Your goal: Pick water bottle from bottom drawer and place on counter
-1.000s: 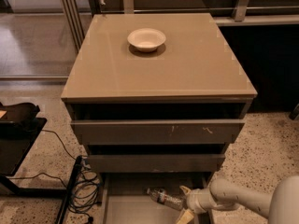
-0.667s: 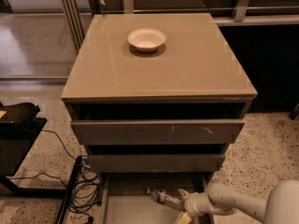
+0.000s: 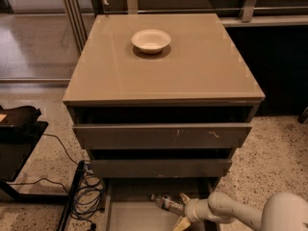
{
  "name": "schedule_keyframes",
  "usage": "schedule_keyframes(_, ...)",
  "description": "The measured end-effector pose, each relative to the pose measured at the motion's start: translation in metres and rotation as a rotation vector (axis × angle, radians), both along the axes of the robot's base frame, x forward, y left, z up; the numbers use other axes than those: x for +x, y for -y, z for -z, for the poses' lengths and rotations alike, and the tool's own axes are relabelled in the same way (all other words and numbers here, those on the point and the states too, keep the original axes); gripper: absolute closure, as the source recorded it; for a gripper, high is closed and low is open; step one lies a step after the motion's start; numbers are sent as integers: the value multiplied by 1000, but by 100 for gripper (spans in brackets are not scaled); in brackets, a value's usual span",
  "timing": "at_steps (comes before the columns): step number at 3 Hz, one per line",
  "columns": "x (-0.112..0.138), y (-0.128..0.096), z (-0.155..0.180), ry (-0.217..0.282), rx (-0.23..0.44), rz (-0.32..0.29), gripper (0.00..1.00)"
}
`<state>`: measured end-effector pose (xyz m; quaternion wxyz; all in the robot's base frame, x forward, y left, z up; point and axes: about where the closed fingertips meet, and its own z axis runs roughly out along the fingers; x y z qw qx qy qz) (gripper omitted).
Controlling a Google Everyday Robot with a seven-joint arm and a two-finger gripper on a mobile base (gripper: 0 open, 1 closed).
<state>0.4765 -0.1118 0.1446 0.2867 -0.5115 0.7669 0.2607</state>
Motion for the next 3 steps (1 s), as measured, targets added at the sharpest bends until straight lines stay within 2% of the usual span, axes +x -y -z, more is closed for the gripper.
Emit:
schedule_keyframes(1, 1, 0, 1, 0, 0, 1, 0)
schedule_keyframes(2, 1, 0, 1, 0, 0, 1, 19)
schedule_keyframes(3, 1, 0, 1, 0, 0, 1, 42)
